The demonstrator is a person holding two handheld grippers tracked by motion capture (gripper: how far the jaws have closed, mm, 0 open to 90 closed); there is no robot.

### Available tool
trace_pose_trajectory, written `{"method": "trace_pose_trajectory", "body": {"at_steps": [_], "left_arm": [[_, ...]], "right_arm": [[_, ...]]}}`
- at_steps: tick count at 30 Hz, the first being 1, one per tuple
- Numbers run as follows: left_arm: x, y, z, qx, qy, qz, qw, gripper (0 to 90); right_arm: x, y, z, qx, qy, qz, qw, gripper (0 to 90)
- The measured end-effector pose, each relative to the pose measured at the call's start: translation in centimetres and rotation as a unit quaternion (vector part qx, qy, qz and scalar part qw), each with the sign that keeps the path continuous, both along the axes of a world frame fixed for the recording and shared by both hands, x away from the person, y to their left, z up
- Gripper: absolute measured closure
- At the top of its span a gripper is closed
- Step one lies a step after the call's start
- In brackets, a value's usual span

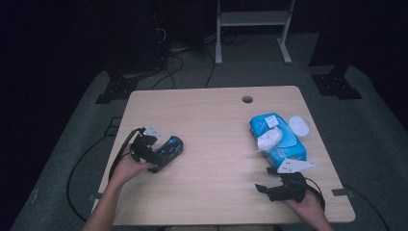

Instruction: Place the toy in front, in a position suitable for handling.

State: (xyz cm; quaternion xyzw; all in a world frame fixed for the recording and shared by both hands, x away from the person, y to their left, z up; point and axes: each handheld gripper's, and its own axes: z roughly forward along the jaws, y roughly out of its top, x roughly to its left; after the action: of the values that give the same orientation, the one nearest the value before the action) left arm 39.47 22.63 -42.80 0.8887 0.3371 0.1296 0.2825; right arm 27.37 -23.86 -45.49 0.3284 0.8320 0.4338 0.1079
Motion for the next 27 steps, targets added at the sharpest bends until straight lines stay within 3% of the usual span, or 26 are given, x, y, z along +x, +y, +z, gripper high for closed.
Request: {"method": "trace_pose_trajectory", "body": {"at_steps": [3,4,5,10,11,13,14,15,18,19,21,23,27], "left_arm": [[0.2,-0.1,-0.4,0.004,0.008,-0.001,1.0000,4.1],[0.4,-0.2,-0.6,0.009,0.012,-0.003,0.9999,4.1],[0.8,-0.3,-1.0,0.028,0.027,-0.002,0.9992,4.1],[1.3,-1.0,-1.4,0.042,0.038,-0.012,0.9983,4.2],[1.6,-1.4,-1.5,0.053,0.045,-0.015,0.9975,4.2],[1.6,-1.5,-1.6,0.056,0.040,-0.018,0.9975,6.4],[1.7,-1.5,-1.7,0.055,0.044,-0.019,0.9973,6.5],[2.0,-1.7,-1.9,0.059,0.060,-0.018,0.9963,6.5],[2.2,-1.9,-2.1,0.069,0.066,-0.018,0.9953,6.6],[2.4,-2.0,-2.3,0.076,0.073,-0.027,0.9941,13.3],[2.5,-2.1,-2.3,0.082,0.075,-0.026,0.9935,13.6],[2.6,-2.1,-2.5,0.080,0.085,-0.025,0.9928,14.6],[2.8,-2.1,-2.4,0.083,0.087,-0.026,0.9924,16.1]], "right_arm": [[0.0,0.0,0.0,-0.002,0.003,0.005,1.0000,20.0],[0.1,-0.1,-0.1,-0.003,0.003,0.007,1.0000,19.9],[0.1,-0.2,-0.3,-0.003,0.004,0.009,0.9999,19.9],[0.2,-0.4,-0.5,0.002,0.010,0.010,0.9999,19.7],[0.1,-0.4,-0.4,0.003,0.007,0.011,0.9999,19.7],[0.1,-0.5,-0.4,0.003,0.005,0.011,0.9999,19.7],[0.1,-0.6,-0.4,0.004,0.007,0.012,0.9999,19.7],[0.1,-0.6,-0.4,0.005,0.006,0.013,0.9999,19.7],[0.0,-0.7,-0.4,0.004,0.006,0.013,0.9999,19.7],[-0.1,-0.8,-0.4,0.005,0.005,0.012,0.9999,19.8],[-0.1,-0.9,-0.3,0.006,0.003,0.011,0.9999,19.7],[-0.1,-1.0,-0.3,0.006,0.002,0.010,0.9999,19.7],[-0.1,-1.2,-0.3,0.011,0.003,0.008,0.9999,19.7]]}}
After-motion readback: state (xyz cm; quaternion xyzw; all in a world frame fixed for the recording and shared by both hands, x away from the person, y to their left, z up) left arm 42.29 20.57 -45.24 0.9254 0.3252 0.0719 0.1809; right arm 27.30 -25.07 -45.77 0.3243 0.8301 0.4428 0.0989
